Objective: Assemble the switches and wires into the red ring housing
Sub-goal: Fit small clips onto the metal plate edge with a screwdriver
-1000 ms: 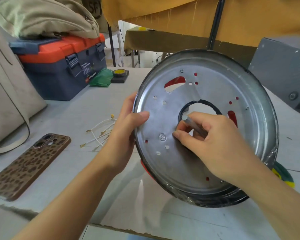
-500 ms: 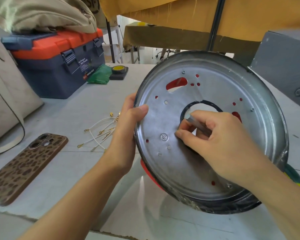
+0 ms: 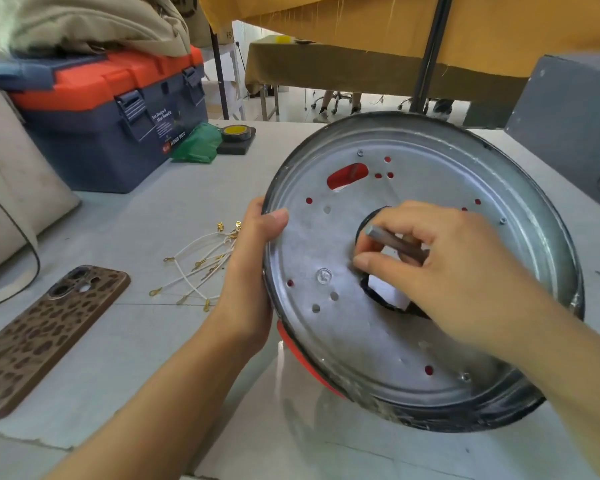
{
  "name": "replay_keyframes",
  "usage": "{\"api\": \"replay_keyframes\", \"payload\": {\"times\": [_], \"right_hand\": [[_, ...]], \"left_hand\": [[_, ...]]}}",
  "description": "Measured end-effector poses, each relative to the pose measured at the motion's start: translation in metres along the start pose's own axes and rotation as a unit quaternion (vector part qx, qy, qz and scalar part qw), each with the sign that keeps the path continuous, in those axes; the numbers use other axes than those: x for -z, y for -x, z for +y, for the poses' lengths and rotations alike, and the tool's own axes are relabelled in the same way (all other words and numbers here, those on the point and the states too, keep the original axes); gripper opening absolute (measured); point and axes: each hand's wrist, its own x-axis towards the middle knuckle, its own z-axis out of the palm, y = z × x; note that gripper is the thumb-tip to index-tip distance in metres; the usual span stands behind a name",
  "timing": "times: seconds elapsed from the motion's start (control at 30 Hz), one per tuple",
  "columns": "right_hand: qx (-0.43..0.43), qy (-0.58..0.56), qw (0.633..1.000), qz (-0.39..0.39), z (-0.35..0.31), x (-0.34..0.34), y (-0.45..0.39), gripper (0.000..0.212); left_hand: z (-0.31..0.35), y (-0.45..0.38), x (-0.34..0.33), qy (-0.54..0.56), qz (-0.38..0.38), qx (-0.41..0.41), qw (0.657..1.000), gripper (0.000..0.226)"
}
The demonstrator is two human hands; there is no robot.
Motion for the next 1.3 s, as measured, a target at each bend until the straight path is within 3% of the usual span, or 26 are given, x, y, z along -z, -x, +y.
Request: {"api": "replay_keyframes", "payload": {"times": [0.1,0.27,0.63,0.83,1.07,1.3], "right_hand": [[0.015,-0.04,0.999,0.006,-0.004,0.0,-0.007,0.016],[0.049,-0.076,0.995,-0.047,-0.017,-0.014,-0.015,0.02],[0.062,-0.05,0.992,-0.094,-0.022,-0.021,-0.025,0.003],[0.06,-0.038,0.987,-0.143,-0.025,-0.017,-0.027,0.006],[0.049,-0.035,0.984,-0.169,-0.026,-0.018,-0.029,0.007],[0.051,-0.007,0.985,-0.164,-0.028,-0.02,-0.03,0.009]], "left_hand": [[0.001,0.0,-0.001,0.013,0.0,0.006,1.0,0.051],[0.002,0.0,0.0,0.016,-0.002,0.003,1.0,0.066],[0.0,-0.001,0.001,0.013,-0.023,0.011,1.0,0.062],[-0.001,-0.002,0.001,-0.003,-0.02,0.007,1.0,0.07],[0.0,-0.001,0.001,-0.005,-0.012,0.005,1.0,0.058],[0.0,-0.001,0.0,-0.015,-0.005,0.009,1.0,0.071]]}}
